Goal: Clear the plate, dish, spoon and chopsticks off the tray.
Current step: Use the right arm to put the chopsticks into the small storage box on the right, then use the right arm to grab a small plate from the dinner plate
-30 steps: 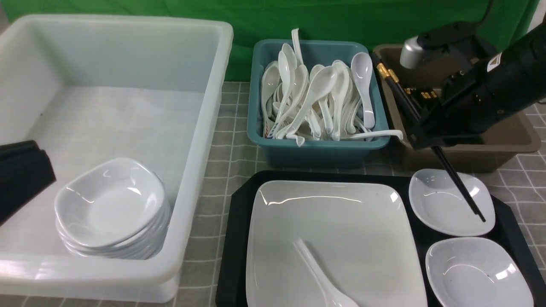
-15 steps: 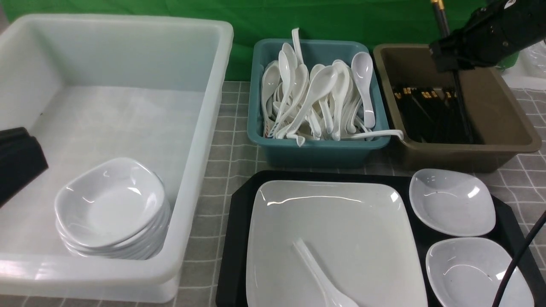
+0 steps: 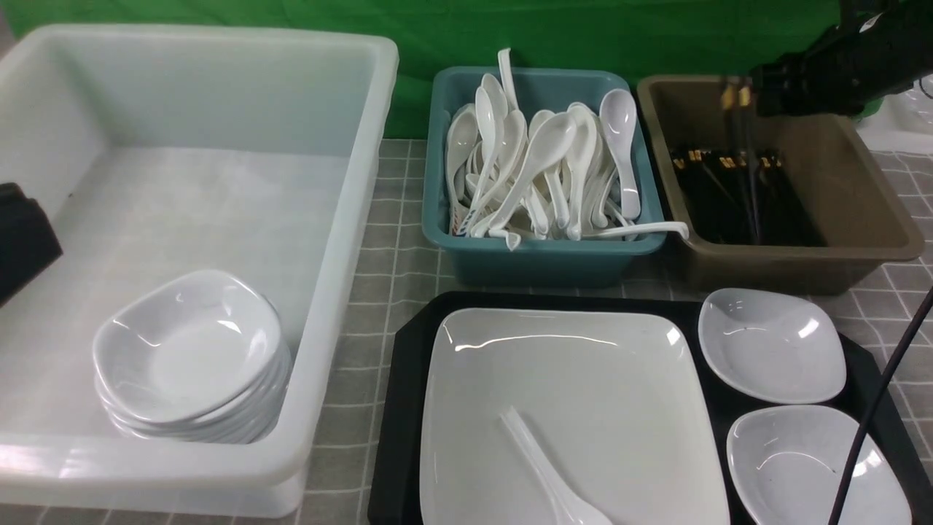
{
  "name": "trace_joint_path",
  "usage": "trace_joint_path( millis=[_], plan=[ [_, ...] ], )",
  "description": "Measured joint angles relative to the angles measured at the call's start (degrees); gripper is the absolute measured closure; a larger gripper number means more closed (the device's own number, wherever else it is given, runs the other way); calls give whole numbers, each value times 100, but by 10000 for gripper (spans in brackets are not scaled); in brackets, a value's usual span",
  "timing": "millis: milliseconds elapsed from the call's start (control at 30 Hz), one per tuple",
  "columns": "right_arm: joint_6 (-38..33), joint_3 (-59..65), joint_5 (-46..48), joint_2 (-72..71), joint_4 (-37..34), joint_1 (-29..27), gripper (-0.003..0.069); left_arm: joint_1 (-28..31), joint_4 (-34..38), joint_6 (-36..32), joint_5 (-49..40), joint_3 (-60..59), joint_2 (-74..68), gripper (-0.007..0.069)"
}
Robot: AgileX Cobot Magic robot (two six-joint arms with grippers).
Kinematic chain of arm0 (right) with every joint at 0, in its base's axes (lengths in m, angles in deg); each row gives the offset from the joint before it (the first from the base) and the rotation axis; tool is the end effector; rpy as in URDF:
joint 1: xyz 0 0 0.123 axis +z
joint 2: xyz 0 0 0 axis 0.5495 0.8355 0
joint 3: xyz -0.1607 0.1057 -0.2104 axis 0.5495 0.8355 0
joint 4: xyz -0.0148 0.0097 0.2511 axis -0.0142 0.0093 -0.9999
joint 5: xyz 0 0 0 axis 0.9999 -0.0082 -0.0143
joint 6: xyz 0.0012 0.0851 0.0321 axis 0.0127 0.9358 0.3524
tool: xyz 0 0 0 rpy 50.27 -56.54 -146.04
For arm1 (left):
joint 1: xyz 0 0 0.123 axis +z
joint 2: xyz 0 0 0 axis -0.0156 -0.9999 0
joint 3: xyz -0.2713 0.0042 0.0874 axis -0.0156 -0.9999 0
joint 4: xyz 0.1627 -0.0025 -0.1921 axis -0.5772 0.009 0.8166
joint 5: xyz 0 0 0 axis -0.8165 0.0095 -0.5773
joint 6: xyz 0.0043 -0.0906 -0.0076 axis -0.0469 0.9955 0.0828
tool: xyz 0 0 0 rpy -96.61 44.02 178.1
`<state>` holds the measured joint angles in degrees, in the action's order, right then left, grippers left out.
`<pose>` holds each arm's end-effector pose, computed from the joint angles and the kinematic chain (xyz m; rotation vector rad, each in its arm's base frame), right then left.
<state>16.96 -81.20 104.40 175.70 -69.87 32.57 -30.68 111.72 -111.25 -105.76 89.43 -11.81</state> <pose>0.4976 0.0048 0.2880 -0.0581 2.2532 0.1312 0.0487 -0.0447 0.3859 0.6440 1.3987 -0.4112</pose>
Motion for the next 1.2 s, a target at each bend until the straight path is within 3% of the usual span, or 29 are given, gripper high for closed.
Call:
trace_joint_path(
  millis=[133, 333, 467, 633, 733, 800, 900, 1033, 1200],
  plan=[
    [86, -5, 329, -225, 200, -5, 224, 0, -29, 0, -21, 0, 0, 613],
    [75, -6, 1849, -1220, 400, 53, 424, 0, -130, 0, -170, 0, 0, 613],
    [140, 232, 2690, -1754, 630, 318, 457, 0, -131, 0, -333, 0, 0, 613],
    [539, 2125, 3213, -2870, 1703, 1435, 461, 0, -131, 0, -548, 0, 0, 613],
    [589, 3514, 3199, -3459, 1897, 2128, 427, 0, -136, 0, -573, 0, 0, 613],
    [616, 4754, 2985, -3949, 1916, 2779, 342, 0, -171, 0, -588, 0, 0, 613],
    [677, 5950, 2321, -4225, 1952, 3303, 205, 0, -196, 0, -592, 0, 0, 613],
    [696, 6780, 1408, -4197, 2011, 3382, 137, 0, -214, 0, -617, 0, 0, 613],
    [794, 7025, 510, -3870, 2304, 3402, 142, 0, -214, -10, -631, 0, 0, 613]
  ],
)
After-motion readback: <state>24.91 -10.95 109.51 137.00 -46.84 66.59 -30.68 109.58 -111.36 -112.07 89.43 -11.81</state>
